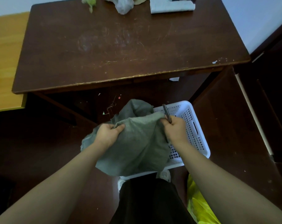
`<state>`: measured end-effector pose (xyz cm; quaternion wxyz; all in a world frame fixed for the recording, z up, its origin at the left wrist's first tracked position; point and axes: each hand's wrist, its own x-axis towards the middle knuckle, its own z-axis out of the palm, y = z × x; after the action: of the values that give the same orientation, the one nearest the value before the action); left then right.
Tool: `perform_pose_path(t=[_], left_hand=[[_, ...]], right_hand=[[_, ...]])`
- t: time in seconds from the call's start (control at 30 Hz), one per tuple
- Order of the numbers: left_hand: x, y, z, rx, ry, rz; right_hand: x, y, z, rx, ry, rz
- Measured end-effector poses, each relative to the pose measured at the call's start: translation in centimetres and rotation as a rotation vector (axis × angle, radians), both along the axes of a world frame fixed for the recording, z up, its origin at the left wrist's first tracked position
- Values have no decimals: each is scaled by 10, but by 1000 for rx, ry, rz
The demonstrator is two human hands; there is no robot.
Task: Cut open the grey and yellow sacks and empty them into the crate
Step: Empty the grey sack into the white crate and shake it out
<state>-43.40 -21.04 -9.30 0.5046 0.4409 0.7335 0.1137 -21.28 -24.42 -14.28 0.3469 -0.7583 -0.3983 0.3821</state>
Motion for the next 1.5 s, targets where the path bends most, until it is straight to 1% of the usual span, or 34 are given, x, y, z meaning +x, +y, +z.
perform_pose_path(t=[0.07,0.13,0.2,0.27,0.3,0.4,0.5,0.53,0.67,0.77,0.83,0.93,1.0,1.07,1.17,1.2,1.23,1.3,1.4,1.47,1.5], left_hand=[[-2,-2,-2,-23,29,0],[-3,-2,-1,-38,36,3],[-5,0,-2,-46,26,2],[-3,-1,-4,-92,34,-17],[-3,-2,-5,-123,40,-26],[-6,-5,-4,-207,32,-105],[-8,-6,-3,-318,-3,-247],[-7,-8,-4,-349,-16,-288],[-3,-14,-3,-418,-50,-385],[-6,-21,-4,-448,-85,-435],[-10,-26,-4,-452,-51,-494],[-18,-34,-7,-471,-16,-578],[-23,-41,-10,-476,-34,-610],[-28,-48,-13,-481,-72,-601],[-38,-55,-13,-487,-196,-488],[-40,-57,-15,-465,-219,-434],[-42,-58,-17,-412,-205,-375],[-43,-57,-23,-232,-72,-275],[-39,-49,-30,22,108,-134],[-36,-45,-34,110,163,-74],[-34,-44,-36,126,173,-55]], right_hand=[[6,-5,-5,-69,-13,3],[17,-8,-9,-144,2,-50],[17,-4,-6,-77,-9,-37],[12,-1,-4,-3,20,-8],[11,-1,-4,-7,22,-11],[25,-2,-8,-128,-19,-16],[36,4,-11,-345,-141,123],[35,8,-10,-388,-158,148],[5,26,-10,-387,-146,198],[-30,39,-15,-422,-225,345],[-53,48,-27,-431,-259,409],[-83,54,-49,-528,-225,488],[-97,55,-65,-629,-176,518],[-108,52,-75,-663,-164,543],[-117,50,-76,-577,-35,433],[-118,51,-70,-531,12,373],[-117,53,-62,-484,58,311],[-115,61,-35,-359,155,237],[-112,67,21,-25,175,293],[-108,61,50,149,183,339],[-104,58,58,166,160,358]])
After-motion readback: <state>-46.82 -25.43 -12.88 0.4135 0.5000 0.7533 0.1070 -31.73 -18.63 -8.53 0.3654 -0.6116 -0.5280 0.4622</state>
